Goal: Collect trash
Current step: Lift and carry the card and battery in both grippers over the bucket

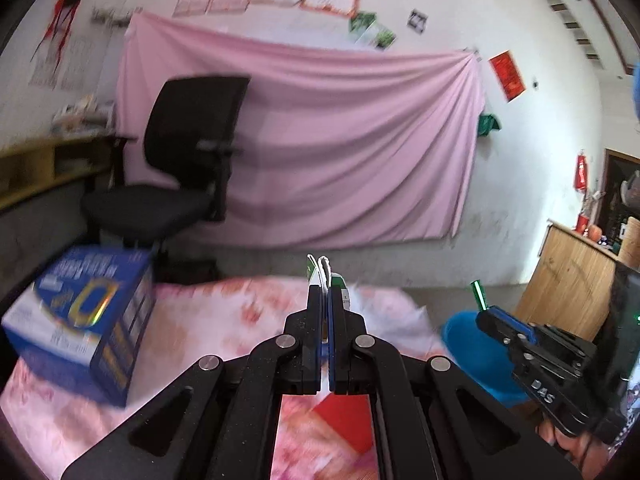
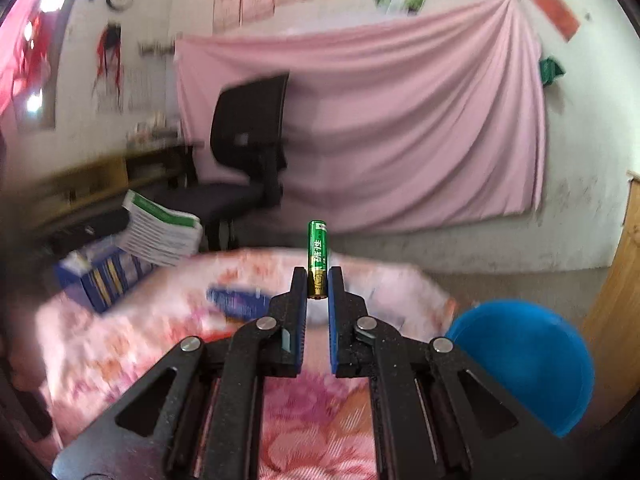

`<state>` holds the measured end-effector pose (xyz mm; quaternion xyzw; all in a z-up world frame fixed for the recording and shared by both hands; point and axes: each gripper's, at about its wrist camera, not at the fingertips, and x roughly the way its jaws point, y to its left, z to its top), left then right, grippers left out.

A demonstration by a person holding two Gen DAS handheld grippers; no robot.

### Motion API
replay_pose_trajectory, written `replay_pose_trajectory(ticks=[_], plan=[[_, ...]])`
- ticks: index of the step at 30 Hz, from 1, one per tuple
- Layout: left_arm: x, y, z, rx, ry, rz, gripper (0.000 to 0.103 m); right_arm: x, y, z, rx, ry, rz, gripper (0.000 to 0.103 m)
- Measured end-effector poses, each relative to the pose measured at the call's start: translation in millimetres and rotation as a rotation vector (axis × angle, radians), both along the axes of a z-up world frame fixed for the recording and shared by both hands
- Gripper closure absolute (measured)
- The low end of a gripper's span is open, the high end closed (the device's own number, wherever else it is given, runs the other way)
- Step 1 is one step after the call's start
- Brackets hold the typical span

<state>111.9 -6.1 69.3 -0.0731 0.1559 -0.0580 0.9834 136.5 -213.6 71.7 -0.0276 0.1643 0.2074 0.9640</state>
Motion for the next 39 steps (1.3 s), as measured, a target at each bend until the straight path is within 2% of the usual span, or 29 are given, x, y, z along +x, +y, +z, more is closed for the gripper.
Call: replay_pose_trajectory(ticks=[5, 10, 14, 19, 25, 29, 32, 39], plan=[[7, -33, 28, 0.018, -0.131, -0.056, 0.103, -14, -25, 46, 0.051, -0.164, -0.054, 0.065], [12, -70, 50, 0.026, -0.224, -0.125, 0.103, -25, -57, 73, 0.068, -0.287, -0.144, 0.065], [15, -106, 64, 0.049, -0.289, -0.199, 0.103, -30, -82, 79, 0.063, -0.328, -0.216, 0.065], [23, -152, 73, 0.056, -0.315, -0.280, 0.103, -30, -116, 74, 0.060, -0.315, -0.305, 0.065], [42, -209, 63, 0.080, -0.235, -0.380, 0.103, -24, -157, 50, 0.104, -0.211, -0.376, 0.065], [61, -240, 47, 0.097, -0.113, -0.436, 0.103, -11, -173, 27, 0.130, -0.107, -0.403, 0.065], [86, -259, 33, 0.099, 0.014, -0.470, 0.103, -2, -186, 7, 0.148, -0.031, -0.418, 0.065], [120, -281, 13, 0.107, 0.182, -0.486, 0.102, 16, -202, -35, 0.193, 0.082, -0.432, 0.065]])
